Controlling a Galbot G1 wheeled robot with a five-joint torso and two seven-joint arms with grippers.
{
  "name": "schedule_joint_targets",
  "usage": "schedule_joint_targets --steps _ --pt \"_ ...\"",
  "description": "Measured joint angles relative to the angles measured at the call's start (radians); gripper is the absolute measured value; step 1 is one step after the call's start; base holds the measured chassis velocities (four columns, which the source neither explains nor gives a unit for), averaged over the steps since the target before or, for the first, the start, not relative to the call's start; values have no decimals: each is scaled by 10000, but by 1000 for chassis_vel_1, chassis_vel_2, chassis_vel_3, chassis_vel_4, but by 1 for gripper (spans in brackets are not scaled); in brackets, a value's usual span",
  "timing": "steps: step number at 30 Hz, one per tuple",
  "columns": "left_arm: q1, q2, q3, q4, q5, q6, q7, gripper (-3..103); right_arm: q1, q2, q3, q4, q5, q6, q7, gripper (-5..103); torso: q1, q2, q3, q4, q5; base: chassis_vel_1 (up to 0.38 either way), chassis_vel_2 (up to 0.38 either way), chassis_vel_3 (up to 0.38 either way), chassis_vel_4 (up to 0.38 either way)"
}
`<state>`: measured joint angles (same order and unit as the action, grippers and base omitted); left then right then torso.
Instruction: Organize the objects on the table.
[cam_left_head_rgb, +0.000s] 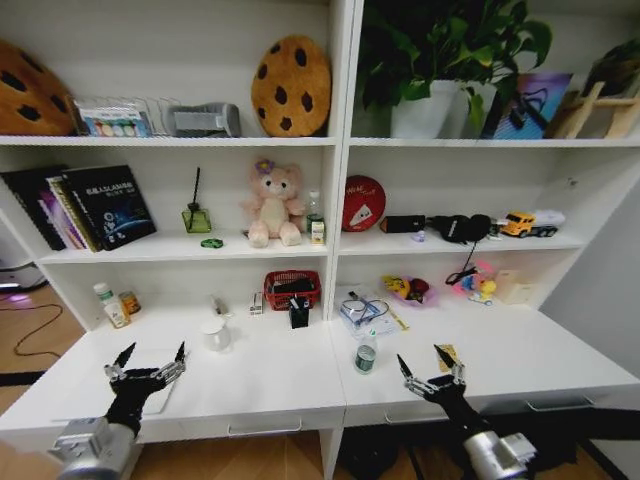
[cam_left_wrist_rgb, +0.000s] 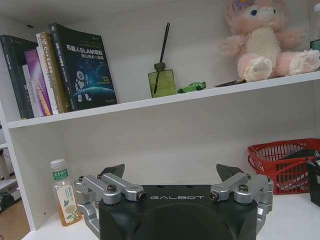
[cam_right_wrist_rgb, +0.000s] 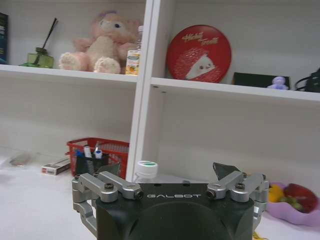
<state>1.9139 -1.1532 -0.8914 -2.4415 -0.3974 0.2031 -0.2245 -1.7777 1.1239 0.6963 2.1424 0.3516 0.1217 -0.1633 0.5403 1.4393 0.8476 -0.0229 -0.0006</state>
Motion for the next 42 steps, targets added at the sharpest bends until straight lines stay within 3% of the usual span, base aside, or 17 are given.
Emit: schedule_joint_targets --steps 12,19,24,26,27,29,30,32,33,35,40,42 --pt "0 0 2 1 0 0 2 100 2946 -1128 -2224 -1919 1402 -1129 596 100 1 -1 1 -1 6 3 5 -4 -2" --pt "0 0 3 1 0 0 2 100 4048 -1187 -3177 -2894 1357 -1581 235 101 1 -1 1 0 6 0 0 0 0" --pt "0 -1 3 1 1 0 1 100 4081 -1206 -3297 -3033 1310 -1558 278 86 0 -1 1 -3 5 0 0 0 0" --pt "0 0 3 0 0 0 1 100 4027 -1210 -3310 -3060 1266 -1437 335 75 0 -1 0 -3 6 0 0 0 0" --pt "0 0 3 0 0 0 1 100 4027 -1210 -3310 -3060 1266 -1437 335 75 0 -1 0 -3 6 0 0 0 0" --pt "0 -1 3 1 1 0 1 100 3924 -1182 -3303 -3047 1223 -1357 454 64 -1 -1 0 -3 6 0 0 0 0" --pt "0 -1 3 1 1 0 1 100 3924 -1182 -3303 -3047 1223 -1357 454 64 -1 -1 0 -3 6 0 0 0 0" --pt "0 -1 3 1 0 0 1 100 3837 -1172 -3268 -2976 1194 -1305 525 53 -1 -1 0 -3 6 0 0 0 0" --pt "0 -1 3 1 0 0 1 100 3837 -1172 -3268 -2976 1194 -1305 525 53 -1 -1 0 -3 6 0 0 0 0" --pt "0 -1 2 0 0 0 1 100 3675 -1147 -3113 -2861 1181 -1249 591 42 -1 -1 0 -2 6 0 0 0 0" --pt "0 0 3 1 0 0 1 100 3371 -1109 -2819 -2705 1156 -1111 597 33 -1 -1 0 -2 7 0 0 0 0" --pt "0 -1 2 0 0 0 1 100 2401 -1187 -2005 -1865 1295 -940 343 27 0 -1 0 3 7 0 0 0 0"
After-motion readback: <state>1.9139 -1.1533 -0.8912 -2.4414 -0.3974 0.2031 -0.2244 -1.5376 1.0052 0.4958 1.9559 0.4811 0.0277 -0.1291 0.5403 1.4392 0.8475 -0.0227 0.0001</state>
